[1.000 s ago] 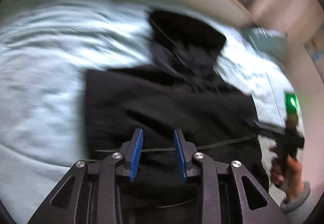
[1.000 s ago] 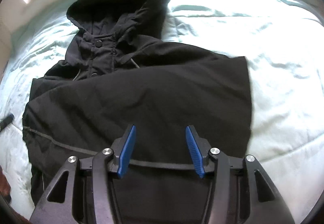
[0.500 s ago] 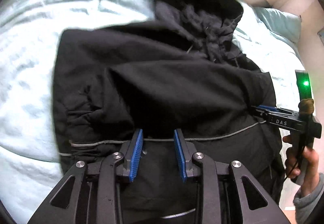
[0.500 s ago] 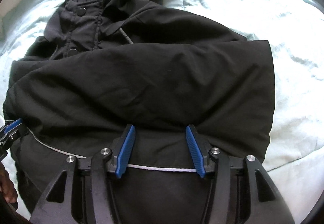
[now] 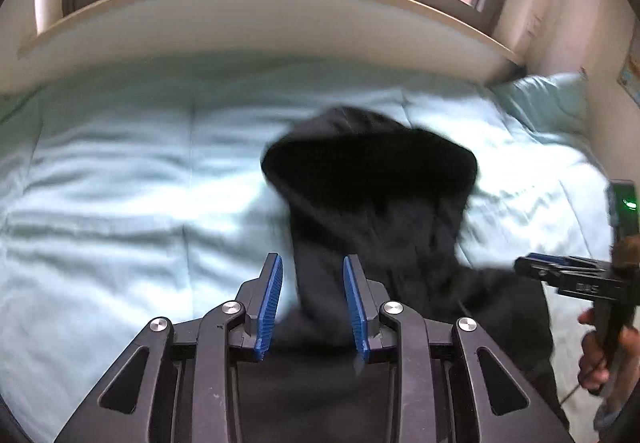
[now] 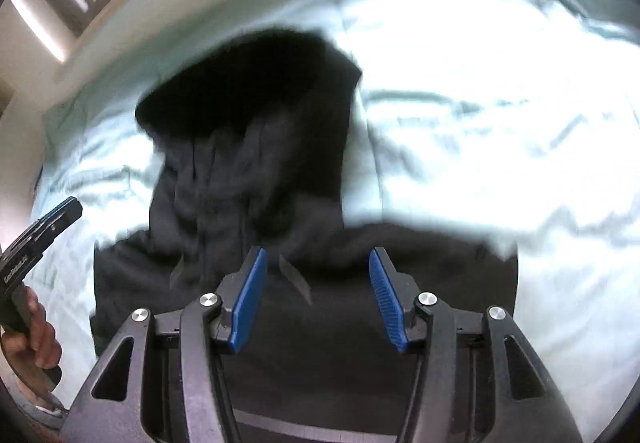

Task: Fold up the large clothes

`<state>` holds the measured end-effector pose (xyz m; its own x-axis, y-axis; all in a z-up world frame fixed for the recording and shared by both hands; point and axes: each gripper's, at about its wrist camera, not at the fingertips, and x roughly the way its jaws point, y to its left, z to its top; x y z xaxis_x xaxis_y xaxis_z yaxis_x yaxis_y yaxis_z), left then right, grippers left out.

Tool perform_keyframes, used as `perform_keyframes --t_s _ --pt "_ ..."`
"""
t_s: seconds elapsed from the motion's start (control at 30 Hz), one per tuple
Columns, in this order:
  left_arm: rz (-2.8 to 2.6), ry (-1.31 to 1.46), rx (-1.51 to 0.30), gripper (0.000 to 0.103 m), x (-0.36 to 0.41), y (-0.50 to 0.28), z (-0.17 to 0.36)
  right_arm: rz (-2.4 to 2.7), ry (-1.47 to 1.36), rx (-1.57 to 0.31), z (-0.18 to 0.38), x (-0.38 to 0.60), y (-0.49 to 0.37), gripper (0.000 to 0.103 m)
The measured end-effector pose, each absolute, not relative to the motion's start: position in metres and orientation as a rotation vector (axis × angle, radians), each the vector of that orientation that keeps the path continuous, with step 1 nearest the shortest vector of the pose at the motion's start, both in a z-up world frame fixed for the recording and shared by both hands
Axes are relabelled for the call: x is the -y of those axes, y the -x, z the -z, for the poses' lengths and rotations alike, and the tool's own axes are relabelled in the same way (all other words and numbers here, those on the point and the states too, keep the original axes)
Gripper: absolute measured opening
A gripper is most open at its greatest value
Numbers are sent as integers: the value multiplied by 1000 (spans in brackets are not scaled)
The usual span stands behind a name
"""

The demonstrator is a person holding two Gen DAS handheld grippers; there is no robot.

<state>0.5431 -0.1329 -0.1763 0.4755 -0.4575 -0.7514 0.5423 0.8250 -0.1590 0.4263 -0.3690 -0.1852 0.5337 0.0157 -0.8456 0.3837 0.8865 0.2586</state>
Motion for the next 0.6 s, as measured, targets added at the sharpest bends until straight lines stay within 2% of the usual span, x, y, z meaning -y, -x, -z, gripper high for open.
perform_keyframes --t_s 0.17,0.43,0.47,0.5,0.53,0.6 --pt "626 7 -943 32 154 -610 192 298 -554 -897 183 403 -483 57" --pt "539 -6 -1035 32 186 -662 244 358 -494 -971 215 416 -557 56" --pt "530 14 -1062 32 186 -671 249 360 -481 -985 221 416 -564 52" --pt "519 25 -1075 24 185 -674 252 368 -462 -992 224 417 -568 24" --pt "498 25 -1069 5 182 -675 253 373 -456 -993 227 417 -569 17" --pt "507 95 -1043 2 161 -670 245 338 -510 -935 221 426 -555 13"
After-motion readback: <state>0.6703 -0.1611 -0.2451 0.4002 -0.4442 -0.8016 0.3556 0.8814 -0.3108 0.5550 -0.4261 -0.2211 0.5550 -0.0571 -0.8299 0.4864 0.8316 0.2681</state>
